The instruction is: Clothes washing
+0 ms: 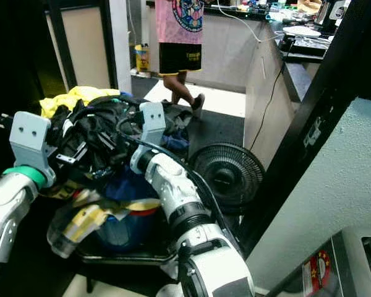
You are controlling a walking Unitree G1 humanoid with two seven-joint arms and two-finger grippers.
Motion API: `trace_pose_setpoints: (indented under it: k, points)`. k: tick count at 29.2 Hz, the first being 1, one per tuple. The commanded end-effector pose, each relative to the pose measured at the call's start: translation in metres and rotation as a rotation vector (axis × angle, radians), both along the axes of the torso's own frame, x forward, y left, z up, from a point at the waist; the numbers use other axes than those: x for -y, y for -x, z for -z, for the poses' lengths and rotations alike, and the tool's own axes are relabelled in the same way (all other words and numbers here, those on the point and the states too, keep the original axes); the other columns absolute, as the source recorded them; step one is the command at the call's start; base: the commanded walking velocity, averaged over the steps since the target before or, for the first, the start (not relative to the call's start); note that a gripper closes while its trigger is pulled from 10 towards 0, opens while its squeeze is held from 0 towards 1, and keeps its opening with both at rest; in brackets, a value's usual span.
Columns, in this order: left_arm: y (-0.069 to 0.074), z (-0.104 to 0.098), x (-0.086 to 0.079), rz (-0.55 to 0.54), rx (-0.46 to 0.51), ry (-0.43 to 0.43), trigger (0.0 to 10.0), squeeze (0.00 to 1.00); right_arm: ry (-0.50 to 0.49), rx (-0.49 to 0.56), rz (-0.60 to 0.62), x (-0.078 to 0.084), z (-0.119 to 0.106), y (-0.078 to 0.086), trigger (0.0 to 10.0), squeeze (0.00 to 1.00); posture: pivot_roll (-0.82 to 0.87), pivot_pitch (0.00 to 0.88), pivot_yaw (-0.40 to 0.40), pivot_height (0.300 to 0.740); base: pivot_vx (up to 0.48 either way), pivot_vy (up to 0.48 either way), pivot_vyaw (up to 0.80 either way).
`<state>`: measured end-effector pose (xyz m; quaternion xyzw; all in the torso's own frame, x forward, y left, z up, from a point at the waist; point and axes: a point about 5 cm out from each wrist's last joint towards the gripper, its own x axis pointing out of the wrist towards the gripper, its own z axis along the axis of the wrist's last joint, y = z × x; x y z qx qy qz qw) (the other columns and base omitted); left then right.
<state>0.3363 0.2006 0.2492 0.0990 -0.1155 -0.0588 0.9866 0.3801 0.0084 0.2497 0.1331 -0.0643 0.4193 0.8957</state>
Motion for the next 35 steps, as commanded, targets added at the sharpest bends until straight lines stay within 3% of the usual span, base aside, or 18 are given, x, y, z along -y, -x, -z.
trace_pose_setpoints:
  k: [1, 5, 10, 11, 12, 13, 14, 15, 16, 17, 18, 35]
  points:
    - [0.001, 0.003, 0.002, 0.003, -0.015, -0.013, 10.0, 0.00, 0.002, 0.007, -0.063, -0.014, -0.001, 0.006, 10.0, 0.00, 0.03, 0.095, 0.008, 0.740, 0.000, 0.000, 0.00]
    - [0.001, 0.002, 0.002, 0.001, -0.016, -0.013, 10.0, 0.00, 0.063, 0.018, -0.160, -0.024, 0.008, 0.015, 10.0, 0.00, 0.03, 0.095, 0.008, 0.740, 0.000, 0.000, 0.00]
    - [0.001, 0.002, 0.002, 0.000, -0.016, -0.013, 10.0, 0.00, 0.074, 0.020, -0.184, -0.028, 0.011, 0.018, 10.0, 0.00, 0.03, 0.092, 0.008, 0.740, 0.000, 0.000, 0.00]
    - [0.001, 0.002, 0.002, 0.000, -0.015, -0.012, 10.0, 0.00, 0.070, 0.020, -0.186, -0.028, 0.011, 0.018, 6.9, 0.00, 0.03, 0.089, 0.008, 0.740, 0.000, 0.000, 0.00]
    - [0.001, 0.002, 0.001, -0.001, -0.014, -0.013, 10.0, 0.00, 0.065, 0.021, -0.186, -0.028, 0.011, 0.018, 4.4, 0.00, 0.03, 0.089, 0.008, 0.740, 0.000, 0.000, 0.00]
    - [0.001, 0.002, 0.001, -0.001, -0.014, -0.013, 10.0, 0.00, 0.065, 0.021, -0.186, -0.028, 0.011, 0.018, 4.4, 0.00, 0.03, 0.089, 0.008, 0.740, 0.000, 0.000, 0.00]
    - [0.000, 0.001, 0.001, -0.002, -0.012, -0.013, 10.0, 0.00, 0.060, 0.022, -0.187, -0.028, 0.011, 0.018, 2.4, 0.00, 0.03, 0.085, 0.008, 0.740, 0.000, 0.000, 0.00]
    - [0.000, 0.001, 0.001, -0.002, -0.012, -0.013, 10.0, 0.00, 0.060, 0.022, -0.187, -0.028, 0.011, 0.018, 2.4, 0.00, 0.03, 0.085, 0.008, 0.740, 0.000, 0.000, 0.00]
    - [0.000, 0.001, 0.001, -0.002, -0.010, -0.013, 10.0, 0.00, 0.054, 0.025, -0.188, -0.028, 0.010, 0.018, 1.3, 0.00, 0.03, 0.082, 0.007, 0.740, 0.000, 0.000, 0.00]
    - [0.000, 0.001, 0.001, -0.002, -0.010, -0.013, 10.0, 0.00, 0.054, 0.025, -0.188, -0.028, 0.010, 0.018, 1.3, 0.00, 0.03, 0.082, 0.007, 0.740, 0.000, 0.000, 0.00]
    - [0.000, 0.001, 0.000, -0.004, -0.007, -0.013, 10.0, 0.00, 0.044, 0.028, -0.190, -0.027, 0.009, 0.018, 0.0, 0.00, 0.03, 0.082, 0.007, 0.740, 0.000, 0.000, 0.00]
    - [0.001, 0.000, -0.002, -0.018, 0.004, -0.002, 10.0, 0.00, -0.022, 0.076, -0.174, -0.015, -0.007, 0.017, 0.0, 0.00, 0.03, 0.072, 0.000, 0.740, 0.000, 0.000, 0.00]
